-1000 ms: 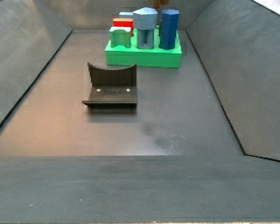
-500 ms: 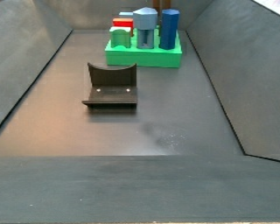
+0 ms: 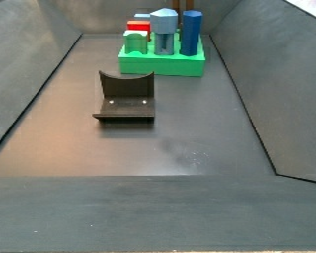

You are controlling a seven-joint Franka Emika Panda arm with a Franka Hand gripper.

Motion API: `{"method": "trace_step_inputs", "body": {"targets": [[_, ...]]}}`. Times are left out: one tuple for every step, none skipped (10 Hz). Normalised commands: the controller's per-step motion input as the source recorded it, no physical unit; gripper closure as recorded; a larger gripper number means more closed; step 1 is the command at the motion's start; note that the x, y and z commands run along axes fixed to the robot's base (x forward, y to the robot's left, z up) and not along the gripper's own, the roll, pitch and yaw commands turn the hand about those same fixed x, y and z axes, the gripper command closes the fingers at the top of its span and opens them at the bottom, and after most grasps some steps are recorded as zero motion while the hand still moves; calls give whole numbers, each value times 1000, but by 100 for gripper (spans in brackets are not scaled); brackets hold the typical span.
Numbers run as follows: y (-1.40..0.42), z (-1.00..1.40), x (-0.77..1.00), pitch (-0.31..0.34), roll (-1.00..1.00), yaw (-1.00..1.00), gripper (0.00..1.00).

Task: Pick up the square-circle object. Move up. Move to above the board. Insert the square-circle object.
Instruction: Insert the square-circle object.

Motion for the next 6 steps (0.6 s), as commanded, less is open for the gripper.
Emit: {"method": "trace_step_inputs", "body": {"targets": [[-377,-126,-63,-3,0,-726,100],[-171,-49,-211,-67,0,-186,100],[-11,0,-74,-16,0,0,100],[0,0,-6,-19,0,-29,100],[0,-106,-157,-189,-31,0,100],[0,-251,-263,-307,-1,0,100]]}}
